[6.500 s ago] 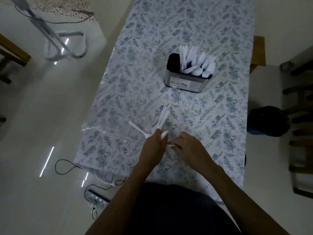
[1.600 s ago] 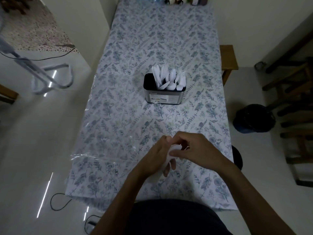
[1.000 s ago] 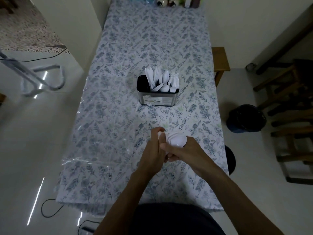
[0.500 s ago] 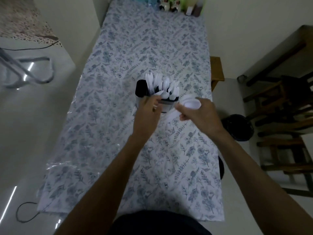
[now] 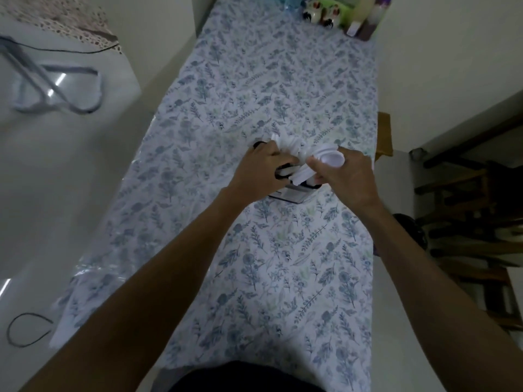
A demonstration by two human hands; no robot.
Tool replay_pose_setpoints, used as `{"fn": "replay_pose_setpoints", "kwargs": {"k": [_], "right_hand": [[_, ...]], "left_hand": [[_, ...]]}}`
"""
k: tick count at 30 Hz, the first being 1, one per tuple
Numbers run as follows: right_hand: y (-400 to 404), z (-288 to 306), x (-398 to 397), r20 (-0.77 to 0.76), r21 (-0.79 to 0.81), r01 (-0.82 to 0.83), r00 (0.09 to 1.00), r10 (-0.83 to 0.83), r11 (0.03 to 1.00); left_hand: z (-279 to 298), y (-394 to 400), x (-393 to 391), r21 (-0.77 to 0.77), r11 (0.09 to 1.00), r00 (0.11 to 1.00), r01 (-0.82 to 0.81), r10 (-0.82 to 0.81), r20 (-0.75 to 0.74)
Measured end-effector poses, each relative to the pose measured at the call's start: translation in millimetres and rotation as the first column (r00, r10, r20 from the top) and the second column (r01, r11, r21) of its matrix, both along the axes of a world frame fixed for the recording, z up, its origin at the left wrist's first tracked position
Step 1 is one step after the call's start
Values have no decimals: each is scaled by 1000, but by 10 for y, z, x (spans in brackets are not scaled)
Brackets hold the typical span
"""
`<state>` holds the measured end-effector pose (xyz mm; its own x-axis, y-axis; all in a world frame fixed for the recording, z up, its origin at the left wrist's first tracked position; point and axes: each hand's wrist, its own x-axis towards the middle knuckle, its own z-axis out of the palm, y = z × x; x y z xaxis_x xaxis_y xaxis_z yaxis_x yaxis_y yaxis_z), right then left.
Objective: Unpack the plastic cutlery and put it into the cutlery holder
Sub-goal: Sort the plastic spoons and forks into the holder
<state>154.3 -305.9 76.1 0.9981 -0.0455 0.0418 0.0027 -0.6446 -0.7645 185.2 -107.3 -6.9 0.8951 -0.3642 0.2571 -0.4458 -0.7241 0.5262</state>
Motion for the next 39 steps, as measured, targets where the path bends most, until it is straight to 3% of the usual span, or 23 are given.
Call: {"fn": "replay_pose_setpoints", "kwargs": {"k": [8,13,16,21,26,31,35,39], "right_hand": [[76,19,64,-31,23,-23,999,24,999],[92,71,119,-43,-53,-65,997,63,996],[86,76,199,-116,11,-19,993,20,1000],[140,110,318,-149,-41,-48,988,42,998],[78,241,472,-126,28,29,992,-26,999],[92,276,463,-108,-20,-5,994,3,1000],[68,322,403,-107,154,84,992,-68,985],[68,249,263,-142,151,55,989,-33,987]], "left_hand": [[-31,50,62,-95,993,988,-64,50,-143],[29,88,65,-172,969,971,-179,146,-188],[35,76,61,-178,965,969,-190,155,-191],[23,88,43,-196,960,970,-201,167,-179],[32,126,50,-191,962,968,-193,156,-195],[40,116,35,-212,953,962,-218,173,-211],[40,129,34,-217,952,962,-215,169,-213],[21,118,37,-211,955,965,-209,166,-204]]}}
